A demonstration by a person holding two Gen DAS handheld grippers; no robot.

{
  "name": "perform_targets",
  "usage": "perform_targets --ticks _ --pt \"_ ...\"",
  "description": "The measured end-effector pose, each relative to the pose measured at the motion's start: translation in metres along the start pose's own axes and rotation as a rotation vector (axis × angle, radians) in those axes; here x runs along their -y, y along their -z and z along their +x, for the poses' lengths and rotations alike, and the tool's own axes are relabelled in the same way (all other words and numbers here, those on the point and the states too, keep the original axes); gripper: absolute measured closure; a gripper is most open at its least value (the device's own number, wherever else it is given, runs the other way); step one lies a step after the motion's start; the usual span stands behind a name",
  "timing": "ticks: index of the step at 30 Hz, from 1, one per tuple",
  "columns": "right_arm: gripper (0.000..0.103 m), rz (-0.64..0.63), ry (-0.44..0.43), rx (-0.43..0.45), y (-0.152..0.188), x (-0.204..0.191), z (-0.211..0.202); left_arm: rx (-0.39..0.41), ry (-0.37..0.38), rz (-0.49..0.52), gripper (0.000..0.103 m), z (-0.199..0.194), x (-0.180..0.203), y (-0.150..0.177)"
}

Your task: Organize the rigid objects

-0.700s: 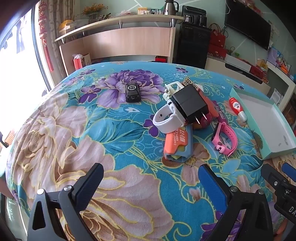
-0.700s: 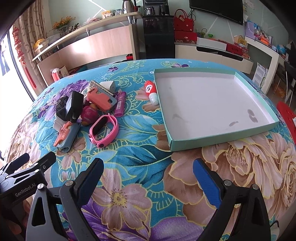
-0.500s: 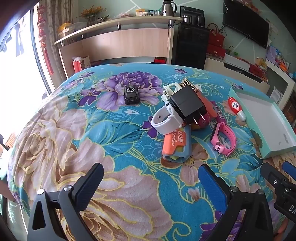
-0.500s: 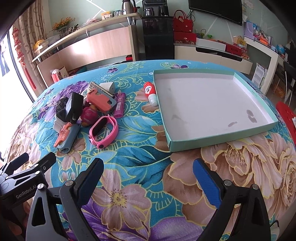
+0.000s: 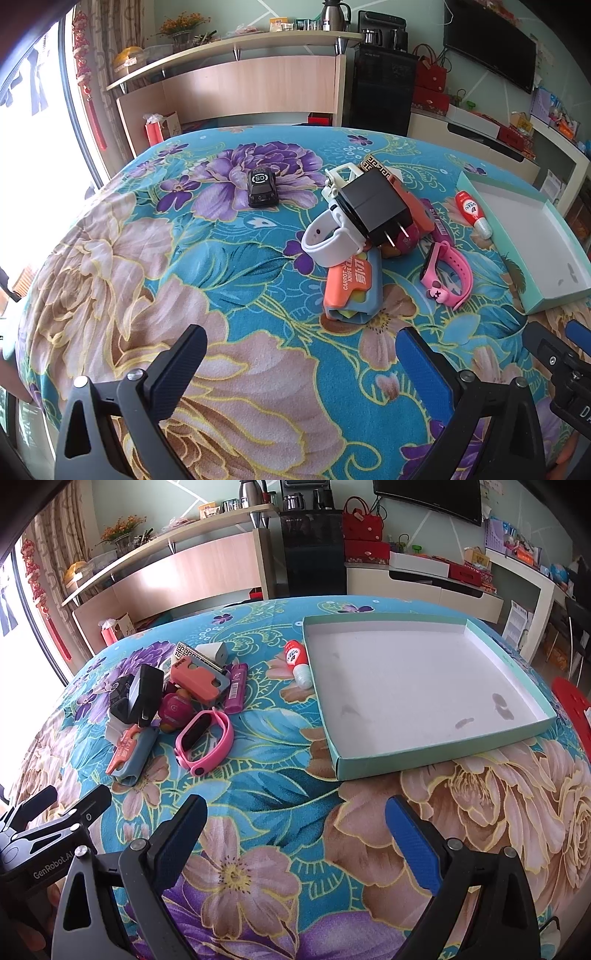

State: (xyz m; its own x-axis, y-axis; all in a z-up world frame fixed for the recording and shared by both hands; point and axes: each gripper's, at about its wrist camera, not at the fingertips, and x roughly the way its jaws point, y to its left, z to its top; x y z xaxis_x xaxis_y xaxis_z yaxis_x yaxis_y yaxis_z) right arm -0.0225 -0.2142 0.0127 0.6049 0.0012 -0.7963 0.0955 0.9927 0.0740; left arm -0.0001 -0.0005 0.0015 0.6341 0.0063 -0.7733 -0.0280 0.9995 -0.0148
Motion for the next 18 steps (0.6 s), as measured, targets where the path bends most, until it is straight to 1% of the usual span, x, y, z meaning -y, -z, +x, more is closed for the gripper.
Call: perform_targets --ticks 15,18 --pt "0.006 0.0 -0.002 0.003 -0.0004 -0.0002 0.0001 0.002 0.019 -0.014 0.0 0.003 -0.0026 0.0029" --pt "0.006 0.001 -0.002 0.002 -0.0004 -0.0003 0.0001 0.022 0.068 -0.055 0.0 0.0034 -0.0029 0.0026"
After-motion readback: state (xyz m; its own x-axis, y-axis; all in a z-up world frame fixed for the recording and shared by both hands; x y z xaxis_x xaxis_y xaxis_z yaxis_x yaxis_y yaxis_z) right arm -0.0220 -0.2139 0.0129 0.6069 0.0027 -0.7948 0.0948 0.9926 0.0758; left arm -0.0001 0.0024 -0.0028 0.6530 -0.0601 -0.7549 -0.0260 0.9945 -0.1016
